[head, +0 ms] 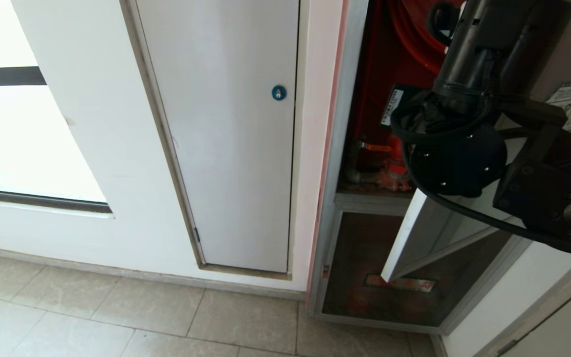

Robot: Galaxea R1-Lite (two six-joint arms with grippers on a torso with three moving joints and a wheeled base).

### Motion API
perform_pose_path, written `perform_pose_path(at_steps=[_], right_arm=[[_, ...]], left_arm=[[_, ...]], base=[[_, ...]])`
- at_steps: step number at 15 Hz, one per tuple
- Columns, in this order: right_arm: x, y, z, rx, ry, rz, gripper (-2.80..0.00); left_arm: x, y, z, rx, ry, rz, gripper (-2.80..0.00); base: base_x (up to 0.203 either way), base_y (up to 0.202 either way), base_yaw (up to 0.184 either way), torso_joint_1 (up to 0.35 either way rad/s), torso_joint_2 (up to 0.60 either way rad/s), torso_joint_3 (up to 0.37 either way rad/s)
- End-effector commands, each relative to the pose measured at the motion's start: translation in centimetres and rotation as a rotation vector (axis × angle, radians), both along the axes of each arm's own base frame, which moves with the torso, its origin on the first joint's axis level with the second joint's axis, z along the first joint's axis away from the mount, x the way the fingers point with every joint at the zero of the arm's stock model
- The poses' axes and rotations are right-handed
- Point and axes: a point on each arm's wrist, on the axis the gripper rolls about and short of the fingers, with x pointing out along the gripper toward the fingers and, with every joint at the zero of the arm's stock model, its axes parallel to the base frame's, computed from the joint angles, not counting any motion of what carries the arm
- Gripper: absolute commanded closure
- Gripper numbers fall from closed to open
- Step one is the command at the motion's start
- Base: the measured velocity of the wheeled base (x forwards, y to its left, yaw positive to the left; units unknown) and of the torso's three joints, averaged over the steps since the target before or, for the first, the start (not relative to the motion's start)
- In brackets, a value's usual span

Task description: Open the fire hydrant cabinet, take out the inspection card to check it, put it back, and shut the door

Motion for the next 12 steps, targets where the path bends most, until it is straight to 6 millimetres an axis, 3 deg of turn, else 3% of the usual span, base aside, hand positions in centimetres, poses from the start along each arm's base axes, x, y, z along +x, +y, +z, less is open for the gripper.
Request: perform_pose_path(at_steps=[1, 6, 12], right_arm=[[-0.2, -0.6, 0.4, 0.010, -0.009, -0.017, 0.00], [0.3, -2.0, 0.7, 0.013, -0.015, -0.060, 0.00], [-0.7, -3.4, 1.3, 0.020, -0.024, -0.073, 0.00]], left_arm=[[0.0, 0.0, 0.0, 0.000, 0.001, 0.000, 0.00], [0.0, 0.0, 0.0, 0.000, 0.001, 0.000, 0.00], [0.0, 0.0, 0.0, 0.000, 0.001, 0.000, 0.00]], base=[[0.000, 0.000, 0.000, 0.000, 0.00, 0.000], [0.000, 0.000, 0.000, 0.000, 0.00, 0.000], [0.000, 0.000, 0.000, 0.000, 0.00, 0.000]])
